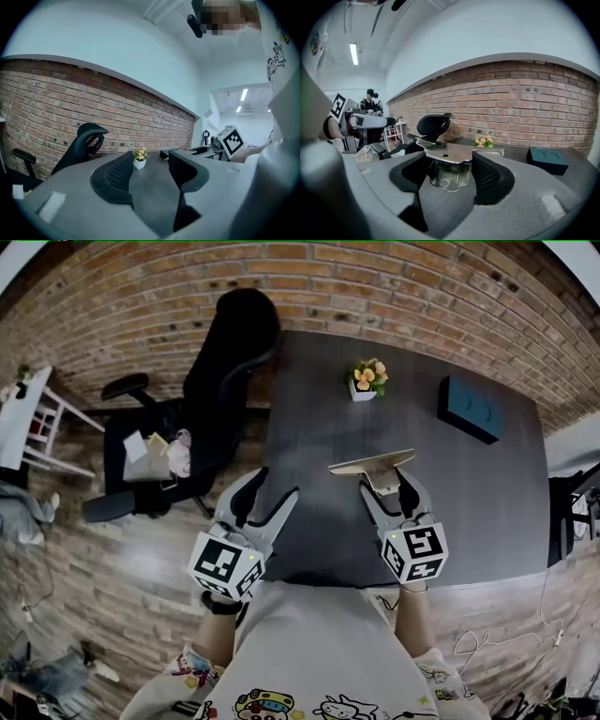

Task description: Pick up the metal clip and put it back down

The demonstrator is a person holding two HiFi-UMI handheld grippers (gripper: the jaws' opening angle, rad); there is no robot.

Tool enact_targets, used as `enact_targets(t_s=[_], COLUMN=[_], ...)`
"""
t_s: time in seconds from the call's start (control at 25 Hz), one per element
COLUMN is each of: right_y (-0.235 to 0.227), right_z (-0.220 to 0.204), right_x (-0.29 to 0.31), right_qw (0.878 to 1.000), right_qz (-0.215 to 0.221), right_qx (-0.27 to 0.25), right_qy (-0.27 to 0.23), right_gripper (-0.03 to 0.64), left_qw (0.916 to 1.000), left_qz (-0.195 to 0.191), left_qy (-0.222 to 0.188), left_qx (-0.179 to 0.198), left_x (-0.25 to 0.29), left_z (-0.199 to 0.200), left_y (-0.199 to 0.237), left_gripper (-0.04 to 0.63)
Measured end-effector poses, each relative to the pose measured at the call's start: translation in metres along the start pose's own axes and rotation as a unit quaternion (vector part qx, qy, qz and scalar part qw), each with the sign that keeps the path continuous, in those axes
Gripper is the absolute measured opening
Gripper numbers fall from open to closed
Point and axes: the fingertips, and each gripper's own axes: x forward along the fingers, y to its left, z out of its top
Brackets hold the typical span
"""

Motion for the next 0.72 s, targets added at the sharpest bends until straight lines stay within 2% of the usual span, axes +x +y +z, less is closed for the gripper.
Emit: enact_targets(t_s=[0.32, 0.72], right_y=[-0.019, -0.025], right_z=[0.018, 0.012], right_x=[-0.04, -0.067], right_qw=[0.998, 0.996], right_qz=[-0.028, -0.041], right_qx=[0.029, 0.068], right_qy=[-0.041, -0.05], right_gripper=[0.281, 0.281], left_qw=[0.9995, 0.9992], left_qz=[-0.029, -0.039], left_qy=[-0.007, -0.005], left_qx=[0.01, 0.012], left_x=[0.01, 0.008], left_z=[0.013, 0.023], left_y=[-0.015, -0.027], left_gripper=[0.242, 0.188])
